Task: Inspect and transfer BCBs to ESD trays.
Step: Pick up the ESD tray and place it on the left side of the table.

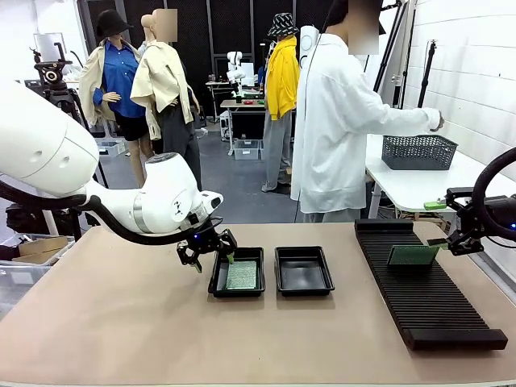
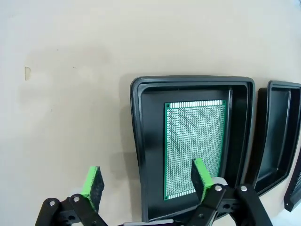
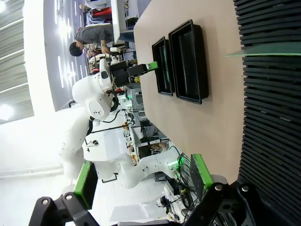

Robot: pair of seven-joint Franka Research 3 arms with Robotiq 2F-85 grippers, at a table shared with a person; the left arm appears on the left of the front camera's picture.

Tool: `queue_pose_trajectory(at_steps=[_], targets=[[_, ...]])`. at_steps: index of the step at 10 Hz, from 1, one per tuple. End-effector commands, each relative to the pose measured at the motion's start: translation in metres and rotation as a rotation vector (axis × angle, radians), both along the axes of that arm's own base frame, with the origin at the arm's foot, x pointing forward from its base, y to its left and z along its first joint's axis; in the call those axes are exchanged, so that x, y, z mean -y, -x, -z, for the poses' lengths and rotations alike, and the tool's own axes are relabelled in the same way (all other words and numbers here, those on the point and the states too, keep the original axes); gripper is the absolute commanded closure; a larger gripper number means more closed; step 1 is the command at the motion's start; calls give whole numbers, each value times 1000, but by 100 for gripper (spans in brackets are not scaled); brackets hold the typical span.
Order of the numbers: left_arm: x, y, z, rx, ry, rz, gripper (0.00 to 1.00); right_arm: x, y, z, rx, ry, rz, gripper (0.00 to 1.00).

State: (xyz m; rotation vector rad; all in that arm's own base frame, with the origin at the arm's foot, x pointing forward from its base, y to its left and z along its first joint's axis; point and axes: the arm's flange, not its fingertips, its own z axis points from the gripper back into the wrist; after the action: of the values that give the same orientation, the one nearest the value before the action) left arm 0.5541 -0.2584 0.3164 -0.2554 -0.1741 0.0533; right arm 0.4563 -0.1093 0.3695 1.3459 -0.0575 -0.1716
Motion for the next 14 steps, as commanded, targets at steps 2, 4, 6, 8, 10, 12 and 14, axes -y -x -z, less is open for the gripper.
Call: queue_pose_trajectory(at_steps=[2, 4, 6, 8, 10, 12, 14], targets=[[6, -4, 1, 4, 8, 3, 41, -1, 0, -1, -13, 3, -3, 0], [7, -3, 2, -1, 17, 8, 81, -1, 0, -1, -13, 3, -3, 0], [8, -1, -1, -6, 18, 23, 100, -1, 0, -1, -13, 3, -3, 0], [7, -1, -1, -8, 13, 25, 100, -1, 0, -1, -13, 3, -3, 0], [3, -1, -2, -7, 22, 20, 100, -1, 0, -1, -13, 3, -3, 0], [6, 1, 1, -3, 4, 11, 100, -1, 0, -1, -13, 3, -3, 0], [6, 1, 1, -3, 4, 11, 100, -1, 0, -1, -13, 3, -3, 0]])
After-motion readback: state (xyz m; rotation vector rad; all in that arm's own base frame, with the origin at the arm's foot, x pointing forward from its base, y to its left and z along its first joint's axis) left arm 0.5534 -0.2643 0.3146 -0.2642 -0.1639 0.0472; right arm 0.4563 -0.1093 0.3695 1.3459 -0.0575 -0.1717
